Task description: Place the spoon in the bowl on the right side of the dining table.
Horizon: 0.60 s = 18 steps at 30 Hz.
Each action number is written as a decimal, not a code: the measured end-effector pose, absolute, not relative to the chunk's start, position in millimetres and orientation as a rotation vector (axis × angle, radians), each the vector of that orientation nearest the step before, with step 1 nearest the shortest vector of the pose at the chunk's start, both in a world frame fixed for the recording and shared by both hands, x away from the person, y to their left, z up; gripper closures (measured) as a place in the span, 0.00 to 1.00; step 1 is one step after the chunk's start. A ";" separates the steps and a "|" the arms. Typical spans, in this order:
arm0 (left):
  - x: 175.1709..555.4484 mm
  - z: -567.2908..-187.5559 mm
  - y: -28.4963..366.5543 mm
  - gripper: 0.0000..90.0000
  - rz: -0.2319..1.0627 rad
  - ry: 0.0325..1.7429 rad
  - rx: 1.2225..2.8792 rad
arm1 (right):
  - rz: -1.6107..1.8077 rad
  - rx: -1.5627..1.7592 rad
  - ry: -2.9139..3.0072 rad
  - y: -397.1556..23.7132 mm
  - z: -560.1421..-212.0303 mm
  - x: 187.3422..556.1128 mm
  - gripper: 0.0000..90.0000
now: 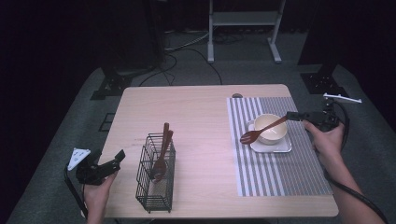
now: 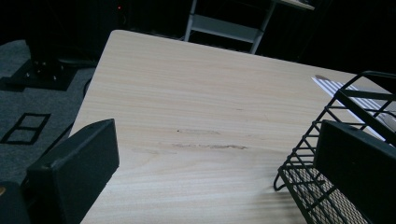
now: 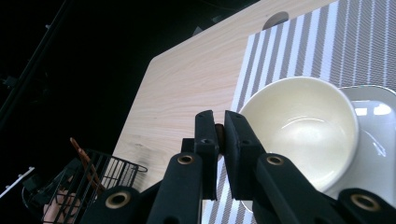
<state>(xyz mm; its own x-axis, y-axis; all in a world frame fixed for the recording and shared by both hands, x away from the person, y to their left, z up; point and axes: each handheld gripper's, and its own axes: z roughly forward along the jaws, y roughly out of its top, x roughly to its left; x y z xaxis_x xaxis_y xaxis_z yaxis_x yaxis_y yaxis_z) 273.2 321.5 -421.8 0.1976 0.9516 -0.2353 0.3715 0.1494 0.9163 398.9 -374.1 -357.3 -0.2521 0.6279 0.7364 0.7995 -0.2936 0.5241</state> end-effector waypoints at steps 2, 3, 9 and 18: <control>273.1 -421.7 321.8 0.00 0.692 1.362 1.413 | -1.583 -1.819 -1.751 -376.3 -357.5 398.7 0.93; 273.1 -421.6 322.0 0.00 0.692 1.363 1.413 | -1.585 -1.823 -1.746 -377.7 -357.5 398.4 0.93; 272.8 -422.0 322.9 0.00 0.692 1.365 1.412 | -1.597 -1.842 -1.724 -385.3 -358.3 396.5 0.93; 272.8 -422.0 323.3 0.00 0.694 1.365 1.415 | -1.612 -1.871 -1.698 -396.8 -361.5 392.8 0.93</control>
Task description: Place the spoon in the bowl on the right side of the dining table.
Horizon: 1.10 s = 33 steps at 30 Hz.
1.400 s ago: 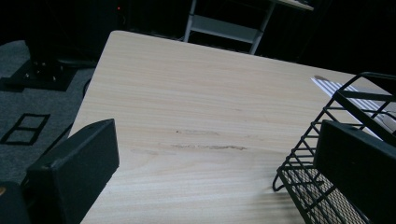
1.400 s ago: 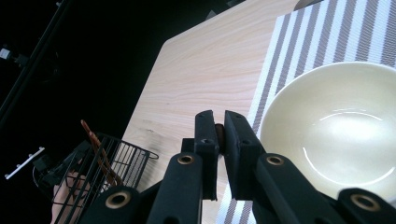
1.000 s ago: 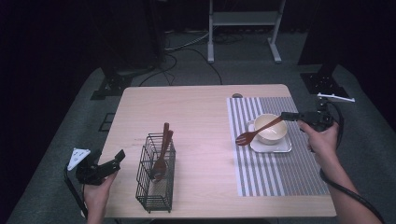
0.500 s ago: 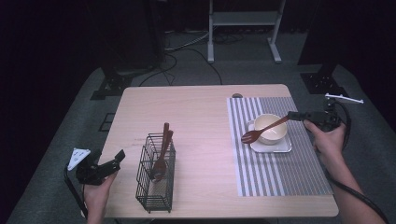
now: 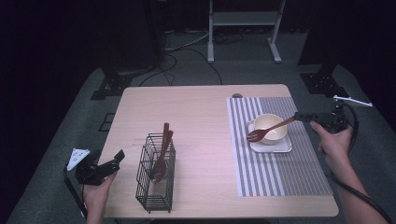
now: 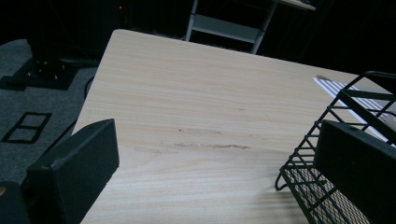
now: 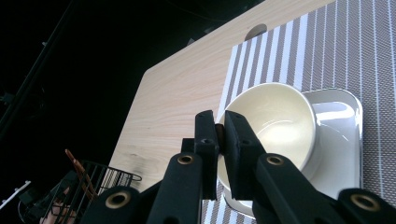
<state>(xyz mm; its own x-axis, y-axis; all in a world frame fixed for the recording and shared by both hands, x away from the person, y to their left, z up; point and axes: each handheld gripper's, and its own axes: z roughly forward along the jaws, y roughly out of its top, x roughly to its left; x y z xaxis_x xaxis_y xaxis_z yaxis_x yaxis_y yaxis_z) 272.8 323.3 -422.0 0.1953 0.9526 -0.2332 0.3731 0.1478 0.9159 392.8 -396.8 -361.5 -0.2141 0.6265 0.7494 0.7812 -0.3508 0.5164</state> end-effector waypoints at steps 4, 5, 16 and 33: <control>272.7 -422.0 322.3 0.00 0.692 1.365 1.410 | -1.621 -1.888 -1.681 -401.7 -361.4 392.3 0.93; 272.6 -421.9 322.6 0.00 0.693 1.365 1.412 | -1.624 -1.892 -1.679 -403.1 -361.6 392.2 0.93; 272.7 -422.2 323.1 0.00 0.694 1.365 1.414 | -1.643 -1.930 -1.639 -413.5 -363.4 390.7 0.93; 272.9 -422.4 322.3 0.00 0.693 1.366 1.418 | -1.667 -1.991 -1.593 -429.4 -366.1 386.2 0.93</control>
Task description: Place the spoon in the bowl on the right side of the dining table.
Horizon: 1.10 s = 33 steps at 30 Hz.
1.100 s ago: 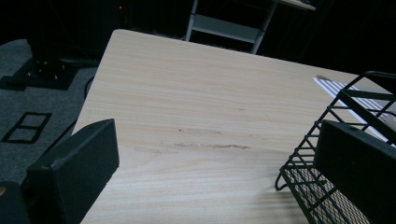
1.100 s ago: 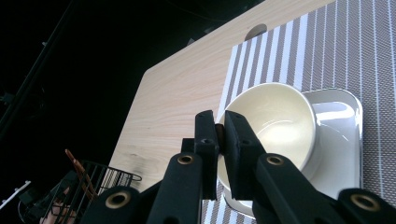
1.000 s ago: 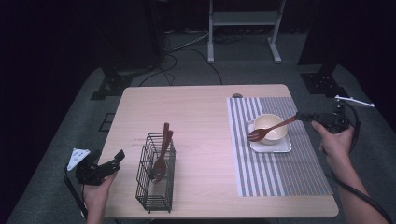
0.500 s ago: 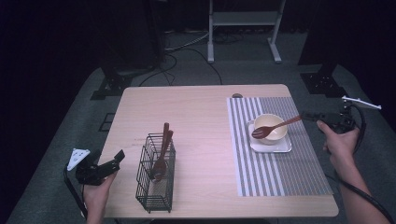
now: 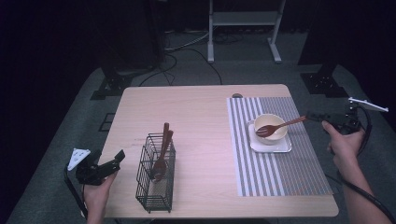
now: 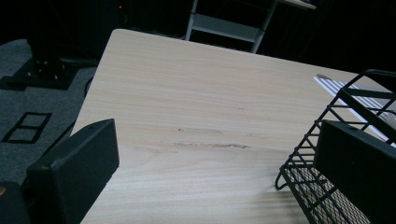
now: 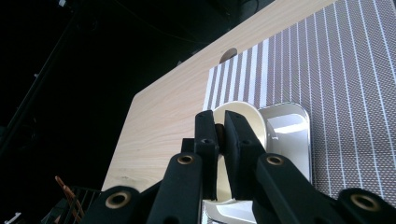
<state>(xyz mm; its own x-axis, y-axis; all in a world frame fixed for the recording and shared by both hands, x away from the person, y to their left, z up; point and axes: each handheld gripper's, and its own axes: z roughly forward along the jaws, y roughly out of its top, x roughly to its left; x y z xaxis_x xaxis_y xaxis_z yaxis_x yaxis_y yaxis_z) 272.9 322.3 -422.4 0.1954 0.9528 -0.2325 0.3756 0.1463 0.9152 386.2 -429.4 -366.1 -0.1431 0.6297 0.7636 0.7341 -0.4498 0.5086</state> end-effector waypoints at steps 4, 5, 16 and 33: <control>272.9 -422.5 322.3 0.00 0.691 1.367 1.415 | -1.671 -1.998 -1.588 -431.4 -365.5 385.4 0.93; 273.0 -422.5 322.3 0.00 0.692 1.366 1.417 | -1.671 -2.000 -1.589 -431.9 -365.1 385.1 0.93; 273.3 -422.8 321.6 0.00 0.692 1.366 1.419 | -1.677 -2.029 -1.572 -438.6 -366.6 382.7 0.93; 273.6 -423.0 321.7 0.00 0.691 1.365 1.419 | -1.675 -2.067 -1.543 -446.3 -376.8 380.6 0.93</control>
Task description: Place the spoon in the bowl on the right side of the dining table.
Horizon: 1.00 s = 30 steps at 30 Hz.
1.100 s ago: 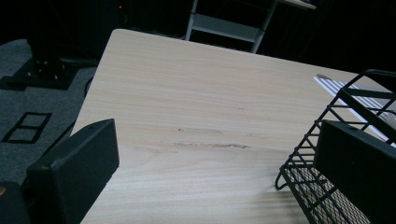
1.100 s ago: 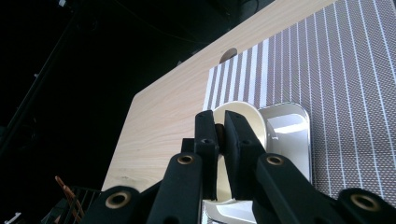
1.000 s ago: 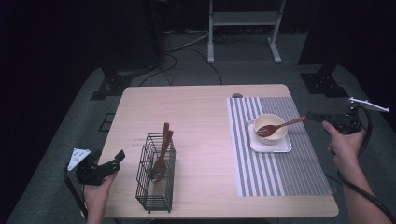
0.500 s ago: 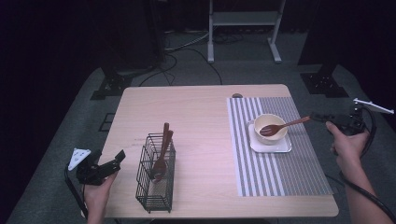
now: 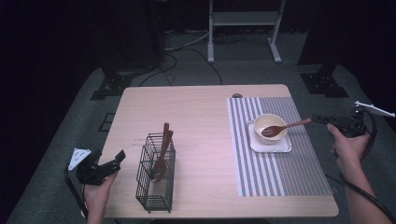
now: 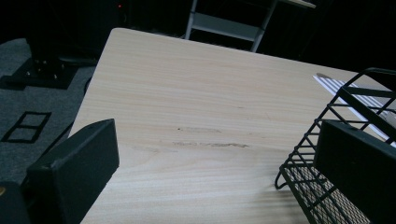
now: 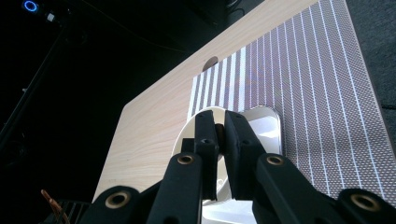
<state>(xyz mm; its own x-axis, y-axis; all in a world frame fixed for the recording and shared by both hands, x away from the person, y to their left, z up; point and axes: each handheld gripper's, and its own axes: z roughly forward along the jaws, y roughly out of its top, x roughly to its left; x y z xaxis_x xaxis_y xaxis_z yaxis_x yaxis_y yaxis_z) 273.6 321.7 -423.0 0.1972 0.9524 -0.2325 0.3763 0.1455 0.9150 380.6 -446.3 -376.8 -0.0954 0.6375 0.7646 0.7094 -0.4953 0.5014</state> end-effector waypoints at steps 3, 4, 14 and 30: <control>273.6 -423.1 321.7 0.00 0.689 1.367 1.418 | -1.674 -2.069 -1.543 -446.2 -377.7 380.7 0.93; 273.5 -423.1 321.7 0.00 0.691 1.366 1.418 | -1.674 -2.069 -1.543 -446.0 -377.8 380.7 0.93; 273.3 -422.9 322.0 0.00 0.693 1.368 1.418 | -1.667 -2.080 -1.551 -446.1 -380.9 380.7 0.93; 273.0 -422.5 322.4 0.00 0.695 1.368 1.418 | -1.649 -2.089 -1.557 -442.7 -391.6 382.1 0.93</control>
